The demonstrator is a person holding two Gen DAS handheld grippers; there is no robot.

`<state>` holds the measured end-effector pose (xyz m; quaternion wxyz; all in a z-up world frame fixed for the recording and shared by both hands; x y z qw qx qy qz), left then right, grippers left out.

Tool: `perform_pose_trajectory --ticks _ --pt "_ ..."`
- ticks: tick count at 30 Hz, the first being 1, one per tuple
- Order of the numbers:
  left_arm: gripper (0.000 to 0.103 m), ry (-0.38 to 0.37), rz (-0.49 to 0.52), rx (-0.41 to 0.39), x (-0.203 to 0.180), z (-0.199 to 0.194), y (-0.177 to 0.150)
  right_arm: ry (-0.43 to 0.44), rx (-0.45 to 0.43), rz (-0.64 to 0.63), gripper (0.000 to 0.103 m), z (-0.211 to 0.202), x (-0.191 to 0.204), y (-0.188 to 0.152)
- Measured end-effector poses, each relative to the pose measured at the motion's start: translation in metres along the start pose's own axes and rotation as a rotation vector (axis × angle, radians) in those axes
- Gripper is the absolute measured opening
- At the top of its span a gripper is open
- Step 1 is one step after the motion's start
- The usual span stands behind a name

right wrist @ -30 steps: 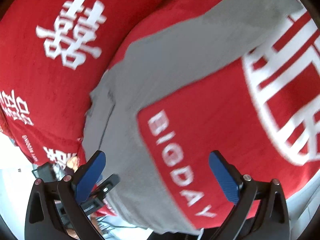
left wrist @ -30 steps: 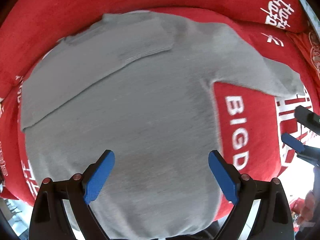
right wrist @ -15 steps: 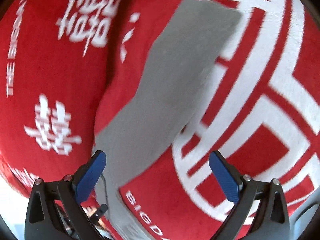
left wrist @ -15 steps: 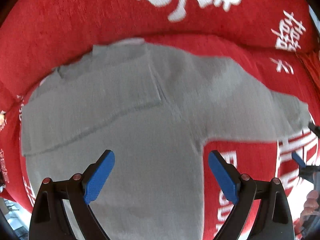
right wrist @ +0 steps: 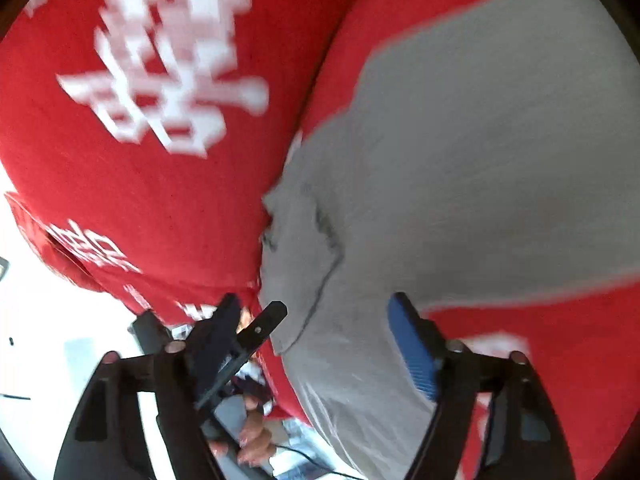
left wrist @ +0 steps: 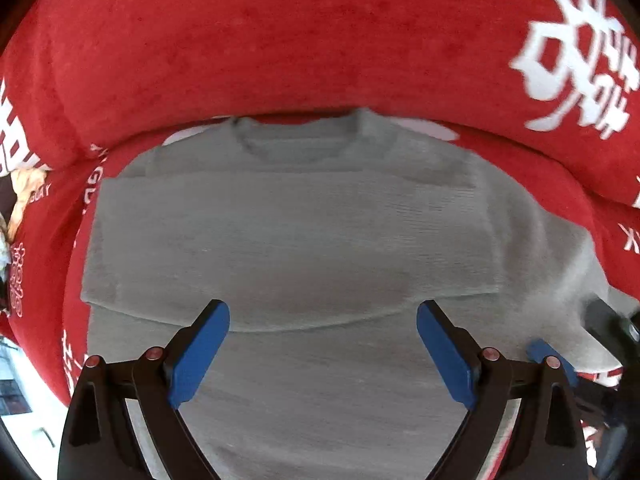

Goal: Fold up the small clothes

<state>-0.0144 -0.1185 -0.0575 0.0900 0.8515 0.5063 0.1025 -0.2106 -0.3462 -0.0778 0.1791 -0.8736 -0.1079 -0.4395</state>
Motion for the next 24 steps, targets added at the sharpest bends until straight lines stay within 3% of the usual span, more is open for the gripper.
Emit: perform_pose_trajectory --ticks 3,6,7,8,9,15,16,17,18,22,24 --pt "0.095 0.015 0.011 -0.004 0.016 0.009 -0.001 0.007 0.016 0.035 0.072 0.041 0.001 0.0" --pt "0.095 0.026 0.006 0.009 0.03 0.022 -0.002 -0.058 -0.029 0.006 0.067 0.049 0.009 0.001" --pt "0.095 0.024 -0.007 0.016 0.034 0.024 -0.002 -0.065 -0.036 -0.002 0.062 0.048 0.011 -0.001" --pt "0.095 0.021 -0.018 0.017 0.036 0.024 -0.002 -0.064 -0.043 -0.016 0.037 0.047 0.013 -0.002" --pt "0.095 0.014 -0.029 0.013 0.038 0.022 -0.001 -0.072 -0.035 -0.025 0.03 0.049 0.015 -0.002" --pt "0.095 -0.008 -0.007 -0.017 0.036 0.016 0.01 -0.148 -0.036 -0.024 0.028 0.056 0.017 -0.001" --pt "0.095 -0.01 0.0 -0.024 0.034 0.016 0.012 -0.162 -0.043 -0.024 0.025 0.056 0.018 -0.001" --pt "0.095 -0.01 0.001 -0.028 0.034 0.017 0.014 -0.171 -0.055 -0.028 0.011 0.056 0.019 -0.002" --pt "0.095 -0.009 0.0 -0.03 0.034 0.018 0.016 -0.191 -0.074 -0.038 0.006 0.055 0.021 -0.002" --pt "0.095 -0.01 -0.021 -0.025 0.037 0.027 0.019 -0.22 -0.066 -0.077 0.008 0.044 0.024 -0.007" --pt "0.095 -0.002 -0.019 -0.021 0.036 0.031 0.019 -0.262 -0.054 -0.066 0.02 0.043 0.02 -0.008"
Point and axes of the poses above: each gripper's, at about its wrist camera, not at the fingertips, and z roughly the way its jaws point, x to its left, y to its top, the point moved 1 cm from there along z, roughly the way its jaws point, and after that the axes turned 4 degrees about -x, right-handed, at the moved point
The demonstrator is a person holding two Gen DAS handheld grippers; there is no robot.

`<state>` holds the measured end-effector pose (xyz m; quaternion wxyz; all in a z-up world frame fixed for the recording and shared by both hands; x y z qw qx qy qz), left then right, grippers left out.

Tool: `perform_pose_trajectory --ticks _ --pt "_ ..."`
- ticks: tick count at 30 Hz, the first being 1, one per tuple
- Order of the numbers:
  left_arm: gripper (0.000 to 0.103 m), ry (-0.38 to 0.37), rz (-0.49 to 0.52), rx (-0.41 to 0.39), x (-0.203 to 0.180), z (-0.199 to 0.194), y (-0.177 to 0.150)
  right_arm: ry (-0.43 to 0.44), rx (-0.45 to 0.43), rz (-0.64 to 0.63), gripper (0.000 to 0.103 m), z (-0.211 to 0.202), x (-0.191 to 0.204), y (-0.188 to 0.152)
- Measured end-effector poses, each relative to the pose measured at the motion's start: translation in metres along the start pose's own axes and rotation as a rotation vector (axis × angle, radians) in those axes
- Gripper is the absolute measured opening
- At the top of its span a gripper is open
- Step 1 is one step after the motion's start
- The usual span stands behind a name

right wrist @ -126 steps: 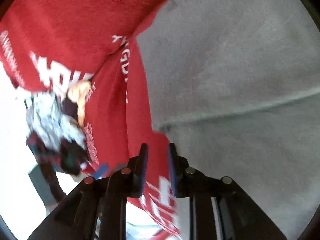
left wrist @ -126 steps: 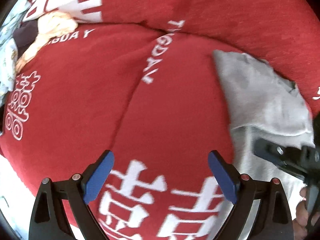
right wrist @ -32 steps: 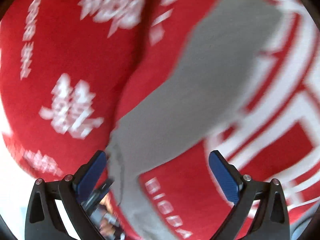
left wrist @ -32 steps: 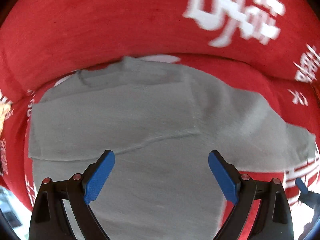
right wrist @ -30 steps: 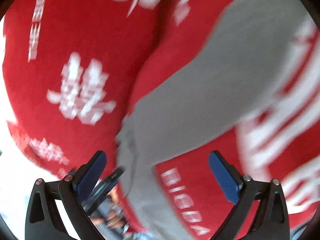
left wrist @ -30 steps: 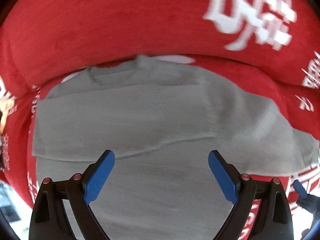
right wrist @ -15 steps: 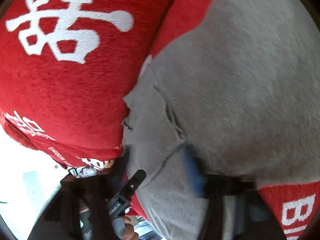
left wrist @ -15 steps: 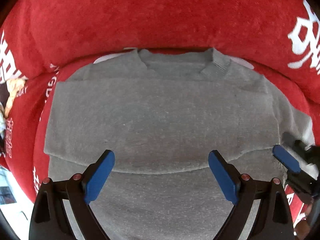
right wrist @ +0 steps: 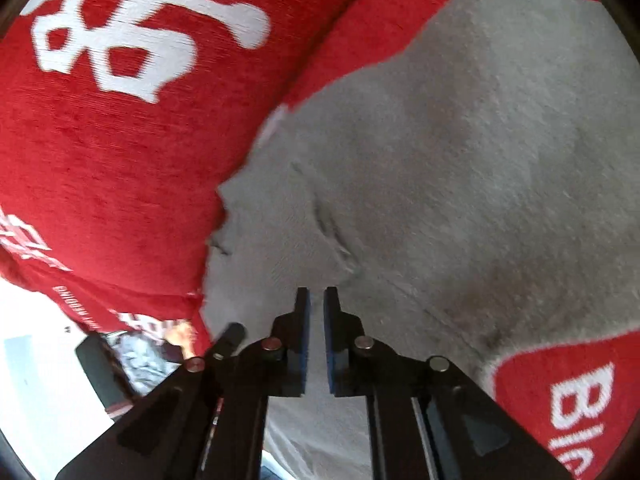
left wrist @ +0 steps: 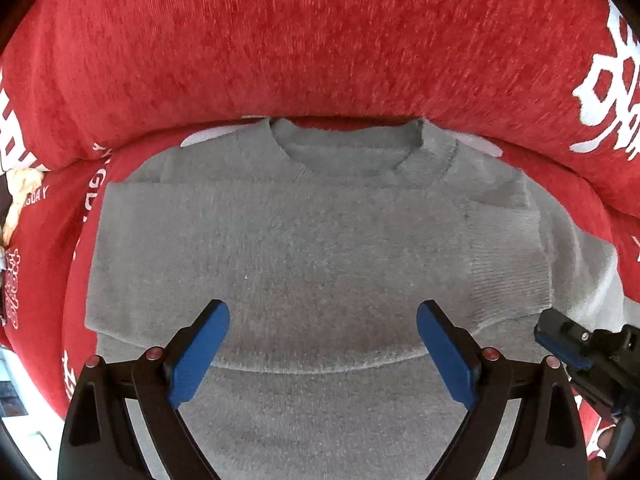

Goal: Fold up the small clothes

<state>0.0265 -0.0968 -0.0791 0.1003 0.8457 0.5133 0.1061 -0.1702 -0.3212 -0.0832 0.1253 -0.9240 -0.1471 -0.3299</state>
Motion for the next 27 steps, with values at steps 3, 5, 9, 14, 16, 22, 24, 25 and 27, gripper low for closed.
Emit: perform_pose_trajectory --ticks 3,5,9,14,16,22,24,25,27 --pt "0.095 -0.001 0.0 0.002 0.0 0.002 0.001 0.003 -0.018 0.024 0.044 0.005 -0.001 0.003" --pt "0.095 -0.005 0.001 -0.007 0.0 0.0 0.004 0.008 -0.04 0.039 0.044 0.006 0.002 0.006" --pt "0.095 -0.008 -0.001 -0.014 0.004 0.002 0.008 -0.013 -0.064 0.042 0.007 0.01 0.01 0.013" --pt "0.095 0.032 0.076 0.03 0.002 0.027 -0.003 -0.105 -0.066 0.014 0.007 0.001 -0.001 0.005" --pt "0.095 0.018 0.069 0.014 0.005 0.025 -0.005 -0.079 -0.057 0.041 0.007 0.001 -0.01 0.005" --pt "0.095 -0.026 0.121 0.034 -0.006 0.0 -0.01 -0.031 -0.051 -0.025 0.056 -0.035 -0.01 0.006" --pt "0.095 -0.049 0.147 0.026 -0.019 -0.01 -0.014 0.013 -0.068 -0.024 0.061 -0.058 -0.021 0.003" --pt "0.095 -0.071 0.165 0.023 -0.03 -0.017 -0.018 0.017 -0.079 -0.022 0.06 -0.07 -0.028 0.002" --pt "0.095 -0.104 0.184 0.026 -0.048 -0.023 -0.024 -0.007 -0.125 0.0 0.061 -0.104 -0.052 0.002"
Point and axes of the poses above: each gripper's, at about its wrist camera, not at the fingertips, and z roughly the way its jaws point, x to its left, y to its top, the point moved 1 cm from there along z, roughly the way its jaws point, and after that the axes turned 4 degrees about -x, right-handed, at the moved point
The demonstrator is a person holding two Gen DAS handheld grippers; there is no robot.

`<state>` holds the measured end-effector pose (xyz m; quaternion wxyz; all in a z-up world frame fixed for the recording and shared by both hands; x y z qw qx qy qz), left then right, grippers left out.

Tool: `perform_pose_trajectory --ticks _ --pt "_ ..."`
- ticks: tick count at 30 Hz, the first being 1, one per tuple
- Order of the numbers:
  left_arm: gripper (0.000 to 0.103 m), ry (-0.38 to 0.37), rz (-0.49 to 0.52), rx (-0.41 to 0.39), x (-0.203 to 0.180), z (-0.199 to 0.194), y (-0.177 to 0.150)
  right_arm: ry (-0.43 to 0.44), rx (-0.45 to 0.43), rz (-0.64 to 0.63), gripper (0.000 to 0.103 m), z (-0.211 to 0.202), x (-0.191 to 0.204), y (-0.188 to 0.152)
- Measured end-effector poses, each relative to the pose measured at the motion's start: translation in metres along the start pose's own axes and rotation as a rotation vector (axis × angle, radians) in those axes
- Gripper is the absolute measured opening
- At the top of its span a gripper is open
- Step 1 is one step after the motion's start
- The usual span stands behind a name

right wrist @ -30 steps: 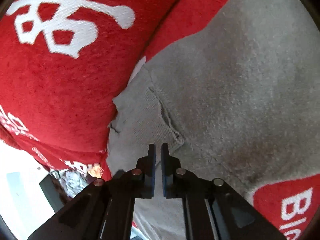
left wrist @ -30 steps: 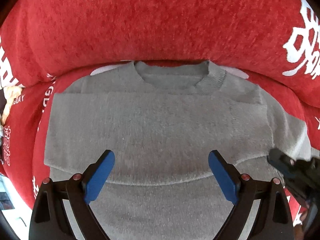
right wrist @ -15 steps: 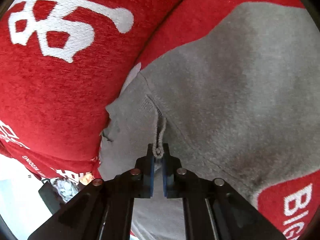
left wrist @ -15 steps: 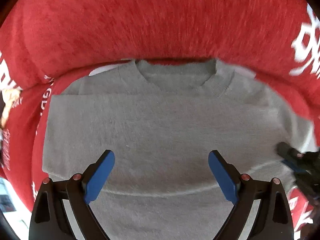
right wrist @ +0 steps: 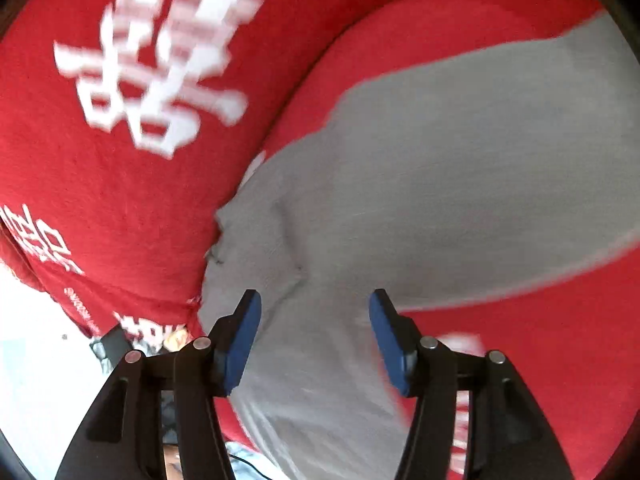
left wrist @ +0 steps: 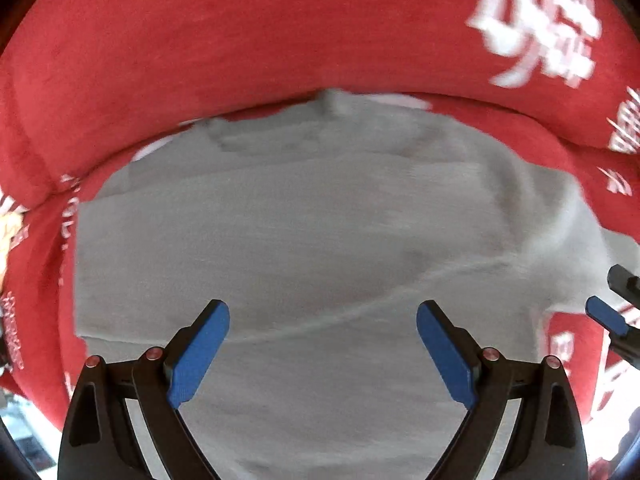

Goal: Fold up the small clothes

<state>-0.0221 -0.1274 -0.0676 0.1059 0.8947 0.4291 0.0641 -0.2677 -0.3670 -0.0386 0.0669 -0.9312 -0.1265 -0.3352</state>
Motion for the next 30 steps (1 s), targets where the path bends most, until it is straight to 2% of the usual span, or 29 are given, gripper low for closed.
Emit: perform_pose_trajectory --ticks 4,7,9,12,16,20,22,23,24,27,30 --pt "0.095 -0.069 0.049 0.001 -0.051 -0.005 -0.004 -0.07 -0.126 0.137 0.061 -0.069 -0.067 0.008" --pt "0.095 -0.092 0.087 -0.003 -0.085 -0.004 -0.005 -0.12 -0.206 0.238 0.061 -0.097 -0.107 0.007" --pt "0.095 -0.087 0.102 -0.013 -0.104 -0.002 -0.004 -0.124 -0.257 0.307 0.061 -0.112 -0.132 0.006" --pt "0.095 -0.08 0.1 -0.02 -0.125 0.004 0.0 -0.092 -0.307 0.371 0.061 -0.124 -0.157 0.01" --pt "0.095 -0.071 0.096 -0.033 -0.134 0.014 0.005 -0.039 -0.353 0.406 0.061 -0.115 -0.168 0.025" --pt "0.095 -0.084 0.102 0.011 -0.145 0.031 0.006 0.042 -0.403 0.471 0.06 -0.103 -0.169 0.039" --pt "0.095 -0.088 0.114 0.05 -0.151 0.041 0.002 0.075 -0.416 0.503 0.043 -0.1 -0.167 0.042" --pt "0.095 -0.086 0.116 0.038 -0.152 0.039 0.002 0.111 -0.412 0.532 0.014 -0.097 -0.168 0.043" --pt "0.095 -0.09 0.119 0.033 -0.152 0.037 0.003 0.147 -0.406 0.558 0.006 -0.091 -0.164 0.044" --pt "0.095 -0.124 0.115 0.008 -0.143 0.023 0.003 0.286 -0.42 0.58 0.006 -0.09 -0.152 0.043" --pt "0.095 -0.143 0.114 -0.037 -0.117 0.003 0.003 0.365 -0.395 0.455 0.006 -0.092 -0.112 0.047"
Point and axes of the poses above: each gripper's, at about its wrist camera, not at the fingertips, and z roughly the way its jaws point, x to its left, y to its top, the point moved 1 cm from there along z, roughly the way its jaws point, and after that the axes turned 4 degrees about -x, right-handed, at the moved point
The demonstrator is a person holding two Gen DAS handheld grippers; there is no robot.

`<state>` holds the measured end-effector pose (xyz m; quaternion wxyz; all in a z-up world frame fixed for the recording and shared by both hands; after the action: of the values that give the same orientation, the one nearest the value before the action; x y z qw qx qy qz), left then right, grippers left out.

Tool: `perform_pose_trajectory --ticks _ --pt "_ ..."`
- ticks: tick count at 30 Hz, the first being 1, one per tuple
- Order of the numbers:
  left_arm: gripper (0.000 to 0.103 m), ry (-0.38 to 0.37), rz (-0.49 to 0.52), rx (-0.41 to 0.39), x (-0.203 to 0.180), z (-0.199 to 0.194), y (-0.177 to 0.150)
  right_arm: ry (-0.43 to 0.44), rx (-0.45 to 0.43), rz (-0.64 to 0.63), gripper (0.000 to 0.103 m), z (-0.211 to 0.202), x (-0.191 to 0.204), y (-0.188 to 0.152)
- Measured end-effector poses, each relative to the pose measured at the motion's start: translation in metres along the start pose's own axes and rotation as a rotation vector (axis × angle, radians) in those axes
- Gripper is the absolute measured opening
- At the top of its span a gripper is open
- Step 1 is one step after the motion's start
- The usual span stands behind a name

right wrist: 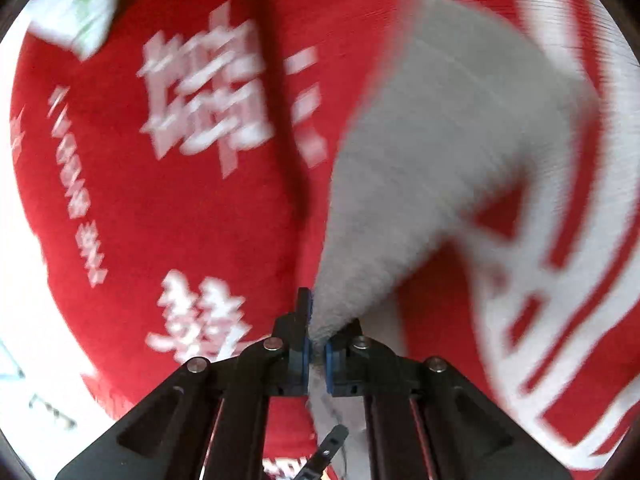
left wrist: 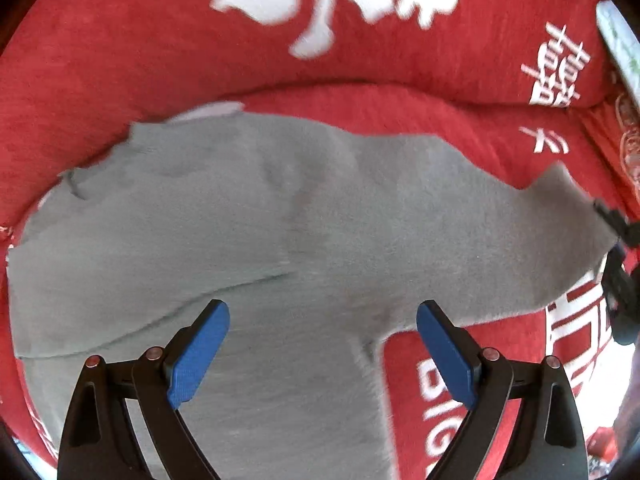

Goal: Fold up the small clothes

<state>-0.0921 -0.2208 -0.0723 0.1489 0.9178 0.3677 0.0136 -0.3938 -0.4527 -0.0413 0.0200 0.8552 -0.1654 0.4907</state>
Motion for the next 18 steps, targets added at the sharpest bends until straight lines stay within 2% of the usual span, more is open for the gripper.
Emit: perform_pose_trajectory --ticks 4,8,10,13,16,18 --pt "0.095 0.012 -0.025 -0.035 0.052 -0.024 -0.009 0.031 0.102 -0.17 0.006 0.029 0.054 -0.032" --pt "0.095 0.076 -0.073 -0.064 0.117 -0.043 -0.017 0.065 0.212 -0.334 0.006 0.072 0.108 -0.086" --pt "0.095 0.105 -0.112 -0.072 0.147 -0.051 -0.022 0.055 0.279 -0.437 0.006 0.1 0.131 -0.125" --pt "0.095 0.137 -0.179 -0.083 0.193 -0.06 -0.033 0.013 0.403 -0.61 0.006 0.147 0.153 -0.2" --pt "0.095 0.164 -0.236 -0.083 0.228 -0.062 -0.047 -0.058 0.517 -0.758 0.006 0.189 0.155 -0.274" --pt "0.095 0.174 -0.286 -0.07 0.256 -0.061 -0.059 -0.118 0.6 -0.808 0.006 0.216 0.142 -0.317"
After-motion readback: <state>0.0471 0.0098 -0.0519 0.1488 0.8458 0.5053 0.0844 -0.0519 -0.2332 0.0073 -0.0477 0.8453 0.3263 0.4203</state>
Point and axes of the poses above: each gripper's, at about its wrist camera, not at the fingertips, and z roughly the way its jaws point, x to its left, y to its top, the point moved 1 cm from there along z, roughly the way its jaws point, and after that the axes turned 4 degrees about -x, right-handed, at the moved point
